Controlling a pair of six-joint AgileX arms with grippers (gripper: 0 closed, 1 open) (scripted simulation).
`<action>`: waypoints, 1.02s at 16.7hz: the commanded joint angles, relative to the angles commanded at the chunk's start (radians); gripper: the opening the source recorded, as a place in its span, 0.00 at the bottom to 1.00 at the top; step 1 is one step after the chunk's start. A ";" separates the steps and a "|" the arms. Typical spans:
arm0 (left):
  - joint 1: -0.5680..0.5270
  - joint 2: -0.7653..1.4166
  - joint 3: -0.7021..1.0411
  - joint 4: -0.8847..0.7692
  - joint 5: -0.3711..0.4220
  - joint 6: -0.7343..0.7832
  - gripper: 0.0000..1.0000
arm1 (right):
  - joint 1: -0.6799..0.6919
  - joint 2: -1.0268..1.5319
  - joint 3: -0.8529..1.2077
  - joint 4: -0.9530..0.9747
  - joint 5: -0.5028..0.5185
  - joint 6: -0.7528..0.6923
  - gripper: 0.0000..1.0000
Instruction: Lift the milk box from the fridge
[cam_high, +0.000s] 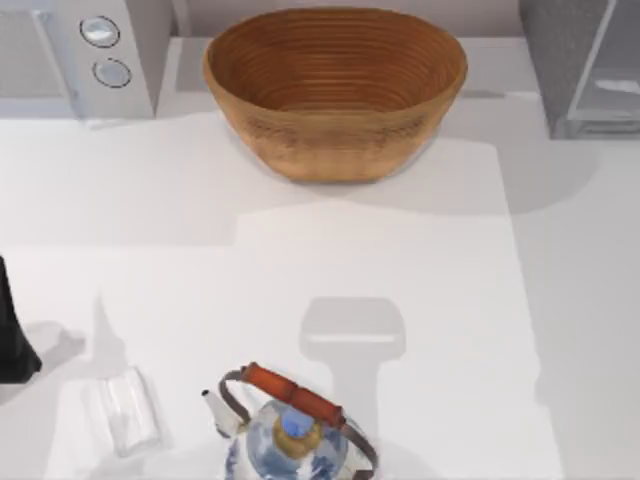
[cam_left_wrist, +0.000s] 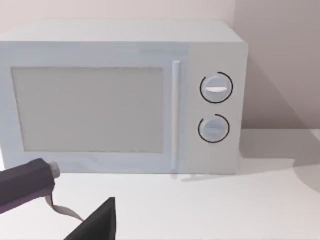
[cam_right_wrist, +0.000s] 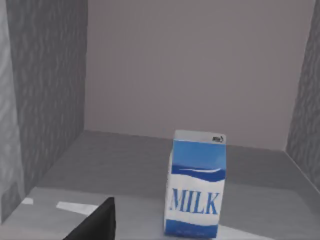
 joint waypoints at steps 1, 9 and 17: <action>0.000 0.000 0.000 0.000 0.000 0.000 1.00 | 0.018 0.028 0.058 -0.006 0.010 -0.003 1.00; 0.000 0.000 0.000 0.000 0.000 0.000 1.00 | 0.178 0.371 0.527 -0.213 0.206 0.007 1.00; 0.000 0.000 0.000 0.000 0.000 0.000 1.00 | 0.205 0.443 0.571 -0.277 0.272 0.012 1.00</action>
